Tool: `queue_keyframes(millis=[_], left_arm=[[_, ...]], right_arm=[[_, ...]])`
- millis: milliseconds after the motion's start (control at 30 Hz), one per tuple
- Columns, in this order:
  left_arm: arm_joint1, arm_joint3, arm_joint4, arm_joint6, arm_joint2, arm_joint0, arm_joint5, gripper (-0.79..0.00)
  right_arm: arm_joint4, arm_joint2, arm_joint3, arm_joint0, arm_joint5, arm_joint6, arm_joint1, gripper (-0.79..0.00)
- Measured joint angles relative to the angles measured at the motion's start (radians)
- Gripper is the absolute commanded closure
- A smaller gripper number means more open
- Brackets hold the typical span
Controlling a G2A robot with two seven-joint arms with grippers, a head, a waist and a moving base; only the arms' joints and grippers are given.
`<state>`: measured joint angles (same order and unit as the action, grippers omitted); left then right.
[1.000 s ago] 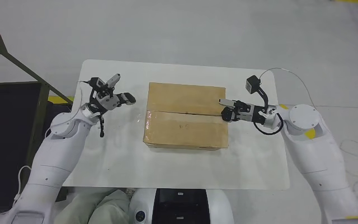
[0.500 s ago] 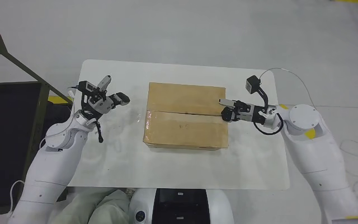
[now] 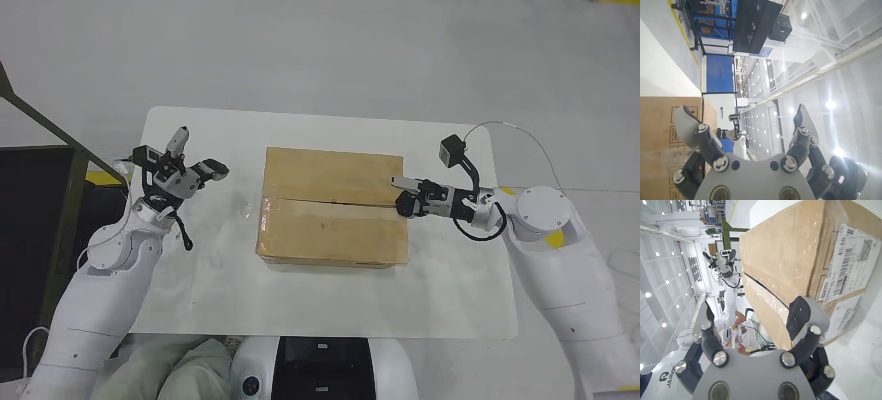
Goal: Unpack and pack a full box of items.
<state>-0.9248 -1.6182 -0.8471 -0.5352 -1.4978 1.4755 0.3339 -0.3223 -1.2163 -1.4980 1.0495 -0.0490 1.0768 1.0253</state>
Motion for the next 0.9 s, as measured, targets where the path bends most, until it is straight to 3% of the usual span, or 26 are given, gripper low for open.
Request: queue_keyframes(millis=[100, 333, 433, 600, 900], left_arm=[[-0.002, -0.08, -0.005, 0.045, -0.033, 0.1, 0.024, -0.785], [-0.013, -0.256, 0.12, 0.265, -0.157, 0.373, 0.114, -0.785], [-0.022, -0.294, 0.141, 0.336, -0.163, 0.442, 0.141, -0.785], [-0.035, -0.306, 0.194, 0.399, -0.134, 0.478, 0.131, -0.785], [-0.035, -0.306, 0.195, 0.4, -0.132, 0.478, 0.13, -0.785]], right_arm=[[0.0, 0.0, 0.0, 0.0, 0.0, 0.0, 0.0, -0.785], [0.0, 0.0, 0.0, 0.0, 0.0, 0.0, 0.0, -0.785], [0.0, 0.0, 0.0, 0.0, 0.0, 0.0, 0.0, -0.785], [0.0, 0.0, 0.0, 0.0, 0.0, 0.0, 0.0, -0.785], [0.0, 0.0, 0.0, 0.0, 0.0, 0.0, 0.0, -0.785]])
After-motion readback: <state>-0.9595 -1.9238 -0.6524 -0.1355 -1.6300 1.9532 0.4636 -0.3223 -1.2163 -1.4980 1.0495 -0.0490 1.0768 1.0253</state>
